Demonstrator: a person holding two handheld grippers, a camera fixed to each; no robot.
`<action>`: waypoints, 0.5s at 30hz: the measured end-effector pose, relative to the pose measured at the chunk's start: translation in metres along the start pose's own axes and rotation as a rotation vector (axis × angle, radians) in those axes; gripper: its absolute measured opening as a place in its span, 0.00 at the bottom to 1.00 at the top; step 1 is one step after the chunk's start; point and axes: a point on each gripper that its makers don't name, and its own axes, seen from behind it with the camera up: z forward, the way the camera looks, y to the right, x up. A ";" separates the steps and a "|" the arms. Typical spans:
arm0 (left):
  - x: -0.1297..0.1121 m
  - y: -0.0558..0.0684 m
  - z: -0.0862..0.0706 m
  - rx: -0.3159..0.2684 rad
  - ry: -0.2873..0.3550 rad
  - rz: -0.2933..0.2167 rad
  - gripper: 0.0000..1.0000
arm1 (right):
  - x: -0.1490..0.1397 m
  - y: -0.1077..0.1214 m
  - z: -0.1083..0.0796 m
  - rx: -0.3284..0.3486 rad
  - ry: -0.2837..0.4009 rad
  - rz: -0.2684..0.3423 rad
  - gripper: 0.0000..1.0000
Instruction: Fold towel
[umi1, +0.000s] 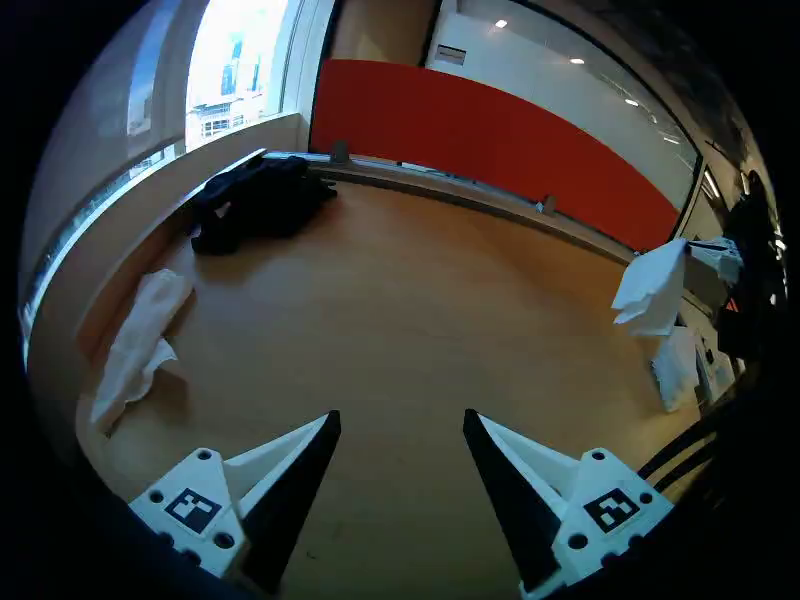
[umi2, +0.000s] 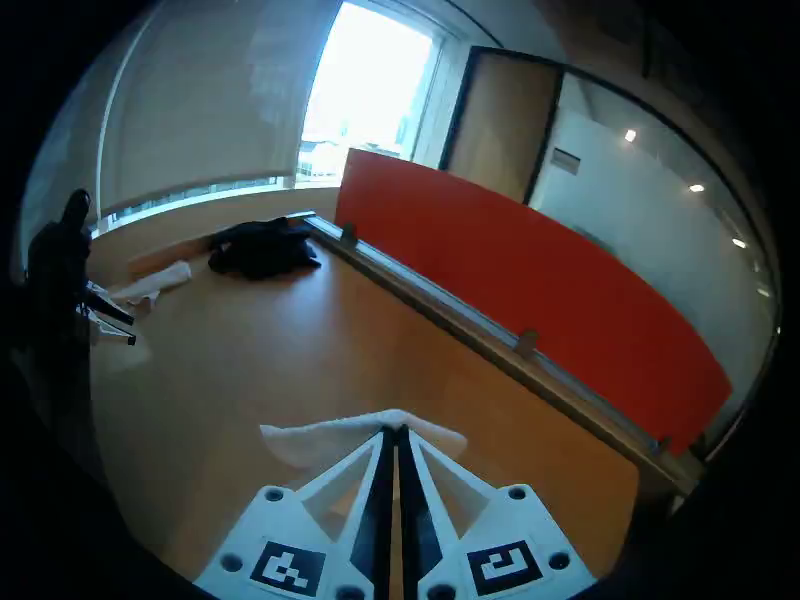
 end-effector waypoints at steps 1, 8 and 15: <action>0.000 0.001 0.000 0.000 -0.001 0.002 0.91 | -0.002 0.005 -0.002 -0.005 -0.001 0.005 0.03; 0.000 0.010 0.004 -0.002 -0.009 0.009 0.91 | -0.017 0.043 -0.017 -0.044 -0.017 0.023 0.03; 0.003 0.016 0.007 -0.001 -0.013 0.003 0.91 | -0.030 0.084 -0.035 -0.088 -0.032 0.034 0.03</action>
